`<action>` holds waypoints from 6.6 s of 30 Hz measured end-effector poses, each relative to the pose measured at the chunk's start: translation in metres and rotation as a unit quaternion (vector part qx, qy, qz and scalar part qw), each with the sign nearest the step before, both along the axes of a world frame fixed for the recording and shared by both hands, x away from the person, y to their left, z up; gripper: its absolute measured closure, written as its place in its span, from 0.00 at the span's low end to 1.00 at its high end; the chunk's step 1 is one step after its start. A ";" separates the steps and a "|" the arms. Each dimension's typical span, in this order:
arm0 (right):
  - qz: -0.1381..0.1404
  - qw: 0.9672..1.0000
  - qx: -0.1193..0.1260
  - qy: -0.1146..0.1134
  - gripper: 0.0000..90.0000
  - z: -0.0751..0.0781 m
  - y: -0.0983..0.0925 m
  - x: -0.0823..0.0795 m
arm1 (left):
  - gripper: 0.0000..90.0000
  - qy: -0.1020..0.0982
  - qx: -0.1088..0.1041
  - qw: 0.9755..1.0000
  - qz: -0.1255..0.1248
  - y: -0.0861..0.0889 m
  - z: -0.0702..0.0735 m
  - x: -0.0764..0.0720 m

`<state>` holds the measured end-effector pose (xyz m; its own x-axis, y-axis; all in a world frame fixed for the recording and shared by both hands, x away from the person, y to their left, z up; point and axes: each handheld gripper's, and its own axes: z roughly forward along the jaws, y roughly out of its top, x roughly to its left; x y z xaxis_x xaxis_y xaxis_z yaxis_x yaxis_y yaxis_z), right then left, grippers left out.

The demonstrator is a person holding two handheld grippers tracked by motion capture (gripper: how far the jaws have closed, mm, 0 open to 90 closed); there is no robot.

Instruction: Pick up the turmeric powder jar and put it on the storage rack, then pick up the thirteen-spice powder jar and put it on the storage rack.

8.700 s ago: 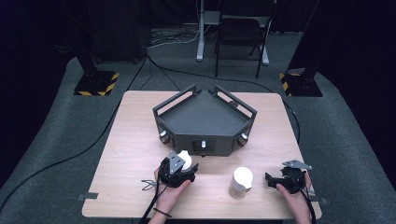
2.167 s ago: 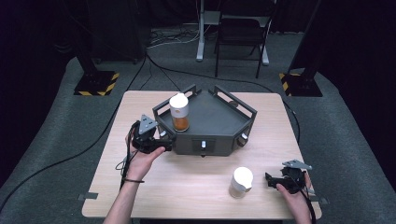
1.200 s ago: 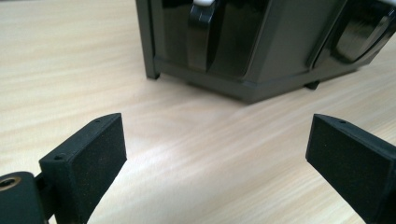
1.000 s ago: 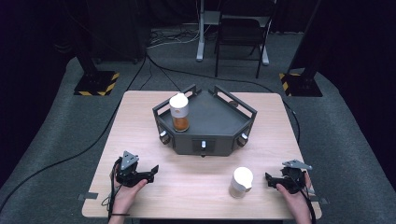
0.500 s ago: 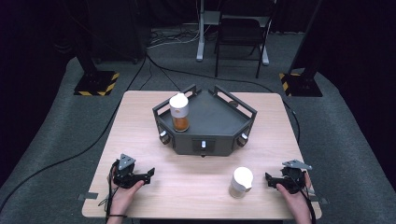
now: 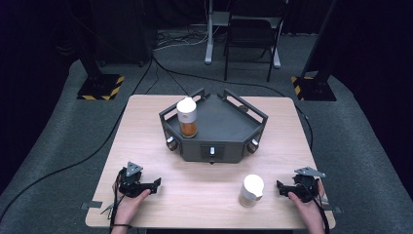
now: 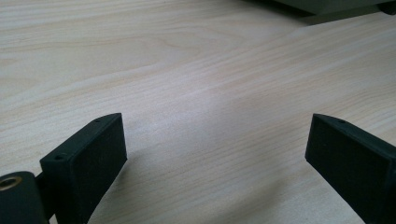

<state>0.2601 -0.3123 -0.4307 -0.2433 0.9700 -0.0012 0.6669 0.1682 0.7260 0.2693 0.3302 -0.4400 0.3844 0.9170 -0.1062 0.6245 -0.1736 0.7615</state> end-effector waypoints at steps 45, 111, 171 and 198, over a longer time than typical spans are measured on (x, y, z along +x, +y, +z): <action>0.001 1.000 -0.001 0.000 0.00 0.000 0.000 0.000 | 0.03 0.011 0.057 0.998 0.011 -0.019 0.003 0.003; 0.000 1.000 -0.001 0.000 0.00 0.000 0.000 0.000 | 0.02 0.012 0.056 0.998 0.009 -0.019 0.003 0.003; 0.043 0.991 0.069 -0.107 0.08 0.063 0.017 -0.057 | 0.01 0.012 0.055 0.998 0.009 -0.019 0.003 0.005; 0.110 0.981 0.088 -0.132 0.08 0.069 0.060 -0.064 | 0.01 0.012 0.055 0.998 0.009 -0.019 0.003 0.005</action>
<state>0.1959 -0.2521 -0.3617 -0.4602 0.8850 0.0712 0.4132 0.1424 0.8995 0.2739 0.3111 -0.4368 0.3661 0.9305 -0.0134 0.6464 -0.2439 0.7229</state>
